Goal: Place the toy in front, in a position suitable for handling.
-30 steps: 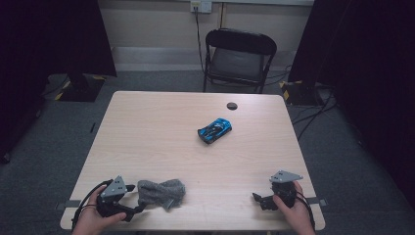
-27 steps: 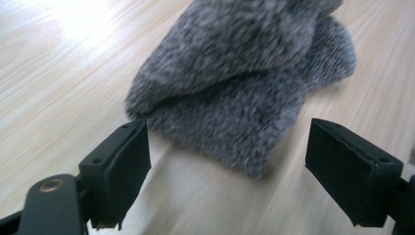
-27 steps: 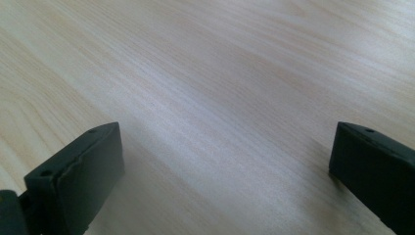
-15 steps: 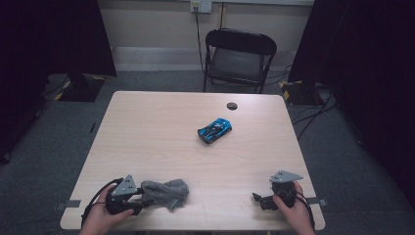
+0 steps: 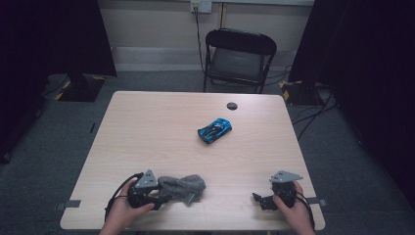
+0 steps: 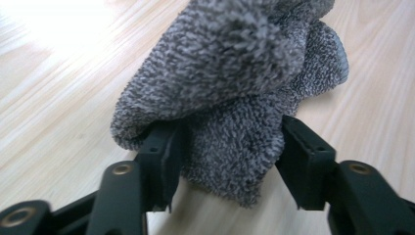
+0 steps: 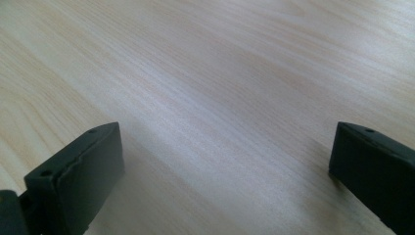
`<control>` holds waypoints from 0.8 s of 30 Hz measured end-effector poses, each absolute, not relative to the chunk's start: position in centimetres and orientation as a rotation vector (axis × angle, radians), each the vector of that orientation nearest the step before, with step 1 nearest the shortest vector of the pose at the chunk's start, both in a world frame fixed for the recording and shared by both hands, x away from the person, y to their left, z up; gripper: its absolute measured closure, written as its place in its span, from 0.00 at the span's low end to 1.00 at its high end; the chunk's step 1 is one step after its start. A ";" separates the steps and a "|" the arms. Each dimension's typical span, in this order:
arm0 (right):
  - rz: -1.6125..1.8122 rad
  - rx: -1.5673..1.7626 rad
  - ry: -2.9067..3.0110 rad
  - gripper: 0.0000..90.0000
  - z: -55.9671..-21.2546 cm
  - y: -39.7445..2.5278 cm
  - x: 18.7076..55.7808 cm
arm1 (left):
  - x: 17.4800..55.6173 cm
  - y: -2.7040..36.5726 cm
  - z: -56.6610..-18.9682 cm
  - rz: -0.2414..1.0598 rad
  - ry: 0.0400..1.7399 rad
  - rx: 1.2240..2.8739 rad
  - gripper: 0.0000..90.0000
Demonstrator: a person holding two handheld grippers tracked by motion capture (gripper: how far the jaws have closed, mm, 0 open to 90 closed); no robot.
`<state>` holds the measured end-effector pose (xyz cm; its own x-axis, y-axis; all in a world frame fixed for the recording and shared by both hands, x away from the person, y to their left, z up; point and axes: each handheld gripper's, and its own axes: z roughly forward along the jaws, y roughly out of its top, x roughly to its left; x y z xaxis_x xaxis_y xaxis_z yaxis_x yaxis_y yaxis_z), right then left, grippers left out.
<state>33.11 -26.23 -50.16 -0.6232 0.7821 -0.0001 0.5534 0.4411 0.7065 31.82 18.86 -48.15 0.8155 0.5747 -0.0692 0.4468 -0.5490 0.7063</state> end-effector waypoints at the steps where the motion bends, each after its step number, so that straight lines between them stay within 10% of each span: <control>1: 0.981 1.142 2.371 0.00 -50.2 -26.2 33.1 | 31.8 18.9 -48.2 0.218 0.746 2.242 0.48; 24: 0.978 1.141 2.374 0.00 -50.1 -26.3 33.1 | 34.9 8.8 -48.6 0.230 0.725 2.244 0.48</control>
